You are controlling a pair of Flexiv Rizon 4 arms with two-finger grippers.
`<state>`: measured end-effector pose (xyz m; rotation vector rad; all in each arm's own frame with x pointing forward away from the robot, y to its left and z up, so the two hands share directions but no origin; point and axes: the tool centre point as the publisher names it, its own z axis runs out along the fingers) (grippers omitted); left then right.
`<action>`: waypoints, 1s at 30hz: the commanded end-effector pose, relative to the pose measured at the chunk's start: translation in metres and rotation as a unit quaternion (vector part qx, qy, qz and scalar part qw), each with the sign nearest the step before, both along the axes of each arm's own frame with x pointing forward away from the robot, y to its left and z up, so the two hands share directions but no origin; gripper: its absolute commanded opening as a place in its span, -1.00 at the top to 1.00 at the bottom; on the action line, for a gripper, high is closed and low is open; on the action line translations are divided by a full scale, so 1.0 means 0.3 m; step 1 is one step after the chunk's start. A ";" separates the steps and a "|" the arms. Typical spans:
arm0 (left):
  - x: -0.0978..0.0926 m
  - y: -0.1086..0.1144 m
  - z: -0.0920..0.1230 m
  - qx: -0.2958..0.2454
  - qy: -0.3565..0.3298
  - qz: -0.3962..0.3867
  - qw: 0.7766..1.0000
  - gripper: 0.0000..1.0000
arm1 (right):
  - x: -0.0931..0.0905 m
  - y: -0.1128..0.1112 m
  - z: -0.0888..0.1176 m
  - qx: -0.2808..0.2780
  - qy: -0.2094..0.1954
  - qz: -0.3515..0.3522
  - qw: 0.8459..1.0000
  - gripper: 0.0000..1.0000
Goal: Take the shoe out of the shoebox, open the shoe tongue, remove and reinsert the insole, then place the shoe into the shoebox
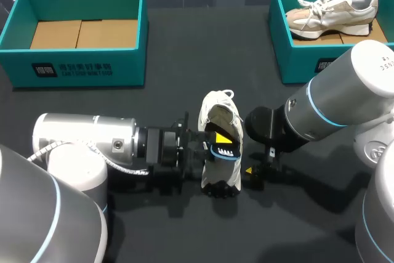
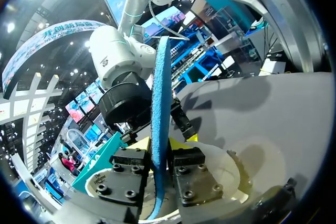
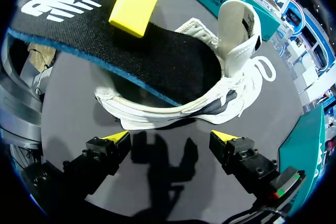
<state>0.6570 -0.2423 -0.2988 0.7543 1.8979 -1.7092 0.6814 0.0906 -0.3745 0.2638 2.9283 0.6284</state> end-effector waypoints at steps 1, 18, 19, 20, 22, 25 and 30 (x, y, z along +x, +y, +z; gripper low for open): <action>-0.010 0.004 0.004 -0.001 -0.001 -0.002 1.000 1.00 | -0.006 -0.002 -0.001 0.000 -0.001 0.000 1.000 -1.00; 0.050 -0.002 -0.053 0.008 -0.008 0.004 1.000 1.00 | -0.006 -0.002 -0.001 0.000 -0.001 0.000 1.000 -1.00; 0.056 -0.002 -0.058 0.009 -0.008 0.006 1.000 1.00 | -0.006 -0.002 -0.001 0.000 -0.001 0.000 1.000 -1.00; 0.061 -0.001 -0.062 0.010 -0.009 0.008 1.000 1.00 | -0.006 -0.002 -0.001 0.000 -0.001 0.000 1.000 -1.00; 0.076 -0.001 -0.075 0.013 -0.007 0.012 1.000 1.00 | -0.006 -0.002 -0.001 0.000 -0.001 0.000 1.000 -1.00; 0.095 -0.002 -0.090 0.017 -0.007 0.018 1.000 1.00 | -0.006 -0.002 -0.001 0.000 -0.001 0.000 1.000 -1.00; 0.127 -0.005 -0.114 0.022 -0.005 0.029 0.999 1.00 | -0.006 -0.002 -0.001 0.000 -0.001 0.000 1.000 -1.00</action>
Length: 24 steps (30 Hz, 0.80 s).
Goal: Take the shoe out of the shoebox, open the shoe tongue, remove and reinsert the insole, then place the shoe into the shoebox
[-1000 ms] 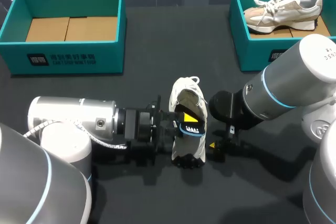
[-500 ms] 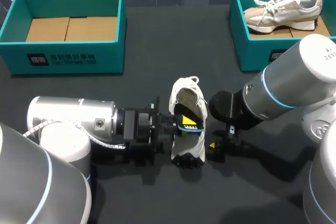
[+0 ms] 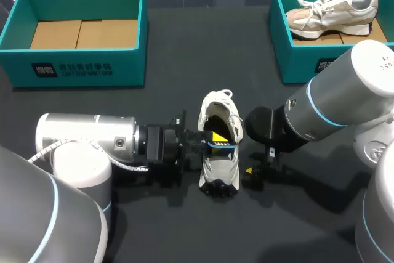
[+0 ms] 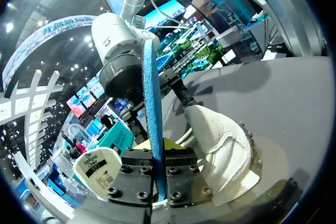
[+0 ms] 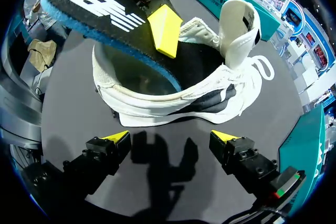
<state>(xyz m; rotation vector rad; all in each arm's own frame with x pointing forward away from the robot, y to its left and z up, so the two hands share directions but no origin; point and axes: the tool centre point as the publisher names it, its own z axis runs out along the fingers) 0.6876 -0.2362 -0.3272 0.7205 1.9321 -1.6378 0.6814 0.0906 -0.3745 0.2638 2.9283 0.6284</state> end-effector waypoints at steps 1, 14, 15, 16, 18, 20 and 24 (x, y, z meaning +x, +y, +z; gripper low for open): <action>0.030 -0.026 -0.025 0.005 0.001 0.005 1.000 1.00 | -0.006 -0.001 -0.001 0.000 -0.001 0.000 1.000 -1.00; 0.061 -0.021 -0.055 0.016 -0.015 0.014 1.000 1.00 | -0.006 -0.001 -0.001 0.000 -0.001 0.000 1.000 -1.00; 0.059 -0.020 -0.051 0.015 -0.014 0.014 1.000 1.00 | -0.006 -0.001 -0.001 0.000 -0.001 0.000 1.000 -1.00; 0.056 -0.018 -0.046 0.013 -0.012 0.013 1.000 1.00 | -0.006 -0.001 -0.001 0.000 -0.001 0.000 1.000 -1.00; 0.046 -0.014 -0.033 0.009 -0.008 0.011 1.000 1.00 | -0.006 -0.001 -0.001 0.000 -0.001 0.000 1.000 -1.00; 0.036 -0.012 -0.024 0.007 -0.005 0.009 1.000 0.89 | -0.006 -0.001 -0.001 0.000 -0.001 0.000 1.000 -1.00; 0.017 -0.008 -0.001 0.001 -0.005 0.003 1.000 0.60 | -0.006 -0.001 -0.001 0.000 -0.001 0.000 1.000 -1.00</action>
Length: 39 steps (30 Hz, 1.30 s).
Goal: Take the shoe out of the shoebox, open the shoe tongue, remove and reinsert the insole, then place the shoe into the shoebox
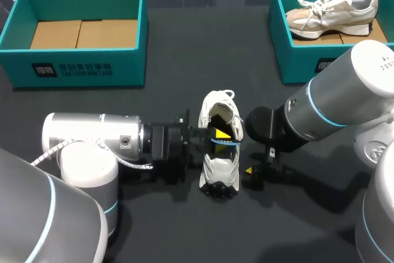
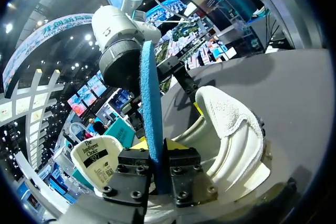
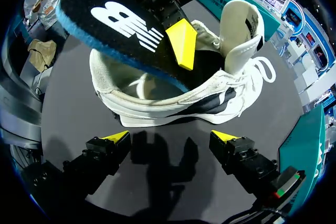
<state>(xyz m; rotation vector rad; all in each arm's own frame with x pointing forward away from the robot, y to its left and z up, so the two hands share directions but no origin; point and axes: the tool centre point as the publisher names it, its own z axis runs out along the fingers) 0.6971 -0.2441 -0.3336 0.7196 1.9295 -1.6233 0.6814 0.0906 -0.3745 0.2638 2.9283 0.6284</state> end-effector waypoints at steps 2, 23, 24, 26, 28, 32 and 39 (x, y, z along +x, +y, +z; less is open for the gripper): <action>-0.022 0.019 0.032 -0.004 0.000 -0.003 1.000 0.58 | -0.006 -0.001 -0.001 0.000 -0.001 0.000 1.000 -1.00; -0.098 -0.001 0.071 -0.010 -0.017 -0.042 0.999 1.00 | -0.006 -0.001 -0.001 0.000 -0.001 0.000 1.000 -1.00; -0.099 -0.002 0.068 -0.006 -0.025 -0.045 0.999 1.00 | -0.006 -0.001 -0.001 0.000 -0.001 0.000 1.000 -1.00; -0.095 -0.003 0.059 0.000 -0.038 -0.047 0.998 1.00 | -0.006 -0.001 -0.001 0.000 -0.001 0.000 1.000 -1.00; -0.085 -0.004 0.050 0.005 -0.051 -0.048 0.998 1.00 | -0.006 -0.001 -0.001 0.000 -0.001 0.000 1.000 -1.00; -0.050 -0.003 0.022 0.014 -0.066 -0.040 0.997 1.00 | -0.006 -0.001 -0.001 0.000 -0.001 0.000 1.000 -1.00; 0.001 0.003 -0.012 0.026 -0.082 -0.027 0.996 1.00 | -0.006 -0.001 -0.001 0.000 -0.001 0.000 1.000 -1.00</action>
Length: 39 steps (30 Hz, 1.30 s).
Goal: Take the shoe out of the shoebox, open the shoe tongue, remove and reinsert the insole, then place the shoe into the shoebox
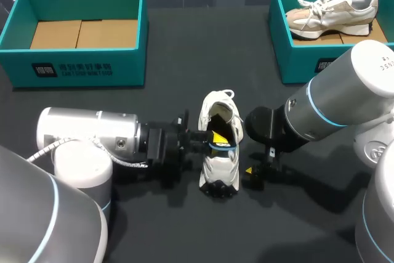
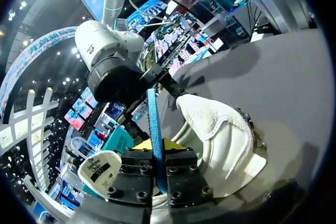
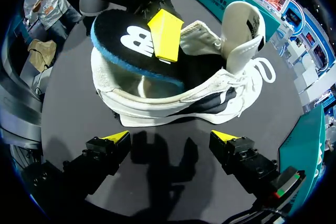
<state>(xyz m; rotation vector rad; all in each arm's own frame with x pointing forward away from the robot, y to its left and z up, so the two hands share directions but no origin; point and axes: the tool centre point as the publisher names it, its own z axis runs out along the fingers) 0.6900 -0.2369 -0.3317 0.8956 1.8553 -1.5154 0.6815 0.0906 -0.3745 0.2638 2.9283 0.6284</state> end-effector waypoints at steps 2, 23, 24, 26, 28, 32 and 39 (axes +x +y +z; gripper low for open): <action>0.035 -0.020 -0.025 0.007 -0.017 0.003 1.000 1.00 | -0.006 -0.001 -0.001 0.000 -0.001 0.000 1.000 -1.00; 0.008 -0.005 0.036 -0.014 0.025 0.010 1.000 0.65 | -0.006 -0.001 -0.001 0.000 -0.001 0.000 1.000 -1.00; 0.001 -0.004 0.044 -0.015 0.026 0.008 1.000 0.65 | -0.006 -0.001 -0.001 0.000 -0.001 0.000 1.000 -1.00; -0.013 -0.002 0.057 -0.017 0.030 0.004 0.999 0.64 | -0.006 -0.001 -0.001 0.000 -0.001 0.000 1.000 -1.00; -0.027 0.000 0.067 -0.016 0.031 -0.001 0.999 0.62 | -0.006 -0.001 -0.001 0.000 -0.001 0.000 1.000 -1.00; -0.047 0.002 0.077 -0.013 0.038 -0.009 0.999 0.64 | -0.006 -0.001 -0.001 0.000 -0.001 0.000 1.000 -1.00; -0.061 -0.002 0.066 -0.001 0.038 -0.020 0.999 0.90 | -0.006 -0.001 -0.001 0.000 -0.001 0.000 1.000 -1.00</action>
